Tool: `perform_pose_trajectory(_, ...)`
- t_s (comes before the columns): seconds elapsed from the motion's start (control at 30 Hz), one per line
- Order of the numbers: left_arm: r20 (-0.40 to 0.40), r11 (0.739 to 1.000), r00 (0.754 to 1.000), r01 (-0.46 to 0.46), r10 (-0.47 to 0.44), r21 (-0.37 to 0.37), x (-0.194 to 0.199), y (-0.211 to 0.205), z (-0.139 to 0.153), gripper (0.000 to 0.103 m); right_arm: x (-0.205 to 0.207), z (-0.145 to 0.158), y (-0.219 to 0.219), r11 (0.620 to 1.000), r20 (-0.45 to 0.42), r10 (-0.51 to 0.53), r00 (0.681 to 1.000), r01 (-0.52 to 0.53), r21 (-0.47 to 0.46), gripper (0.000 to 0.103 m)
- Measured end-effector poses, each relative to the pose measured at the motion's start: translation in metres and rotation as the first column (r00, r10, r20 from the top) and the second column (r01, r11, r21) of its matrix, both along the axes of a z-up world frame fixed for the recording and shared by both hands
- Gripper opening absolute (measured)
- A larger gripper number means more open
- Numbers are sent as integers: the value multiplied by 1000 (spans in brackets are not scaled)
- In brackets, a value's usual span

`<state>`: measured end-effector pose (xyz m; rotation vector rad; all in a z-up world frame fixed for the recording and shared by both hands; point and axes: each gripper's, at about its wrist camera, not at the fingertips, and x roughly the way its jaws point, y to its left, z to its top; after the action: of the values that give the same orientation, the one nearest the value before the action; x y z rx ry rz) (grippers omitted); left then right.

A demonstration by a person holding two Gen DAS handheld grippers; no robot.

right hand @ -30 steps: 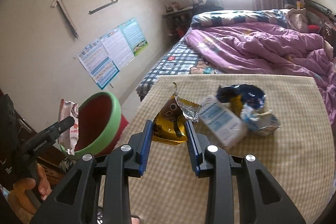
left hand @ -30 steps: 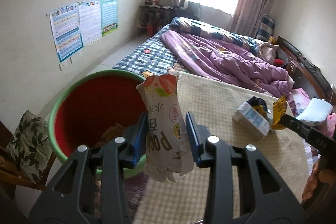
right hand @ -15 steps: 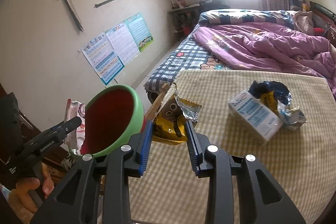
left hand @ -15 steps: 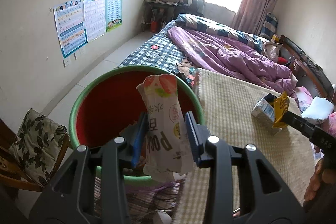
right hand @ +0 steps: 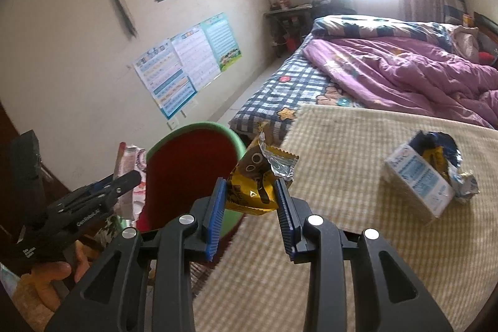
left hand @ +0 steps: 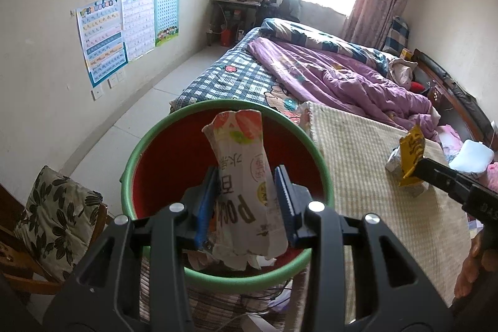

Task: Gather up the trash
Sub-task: 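Carry both held items over the red bucket and open both grippers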

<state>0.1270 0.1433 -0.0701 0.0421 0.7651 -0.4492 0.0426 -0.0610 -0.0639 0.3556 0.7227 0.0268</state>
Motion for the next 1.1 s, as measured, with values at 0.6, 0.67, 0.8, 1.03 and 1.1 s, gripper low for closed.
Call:
perform_pose_trajectory(0.6, -56, 1000, 998, 2, 0, 27, 20, 17, -17, 36, 50, -8, 60, 980, -41, 193, 980, -191, 52, 33)
perform_pose_trajectory(0.67, -65, 1000, 998, 2, 0, 25, 21, 19, -19, 36, 55, -9, 64, 978, -44, 201, 979, -199, 57, 33)
perform_pose_trajectory(0.8, -73, 1000, 997, 3, -1, 29, 24, 21, -22, 36, 62, -13, 68, 975, -52, 214, 976, -210, 69, 33)
perform_pose_trajectory(1.03, -91, 1000, 996, -1, 3, 24, 27, 25, -25, 37, 67, -15, 75, 972, -62, 228, 972, -224, 71, 33)
perform_pose_trajectory(1.1, -92, 1000, 996, 0, 3, 25, 28, 25, -25, 37, 67, -16, 75, 972, -63, 228, 972, -223, 72, 33)
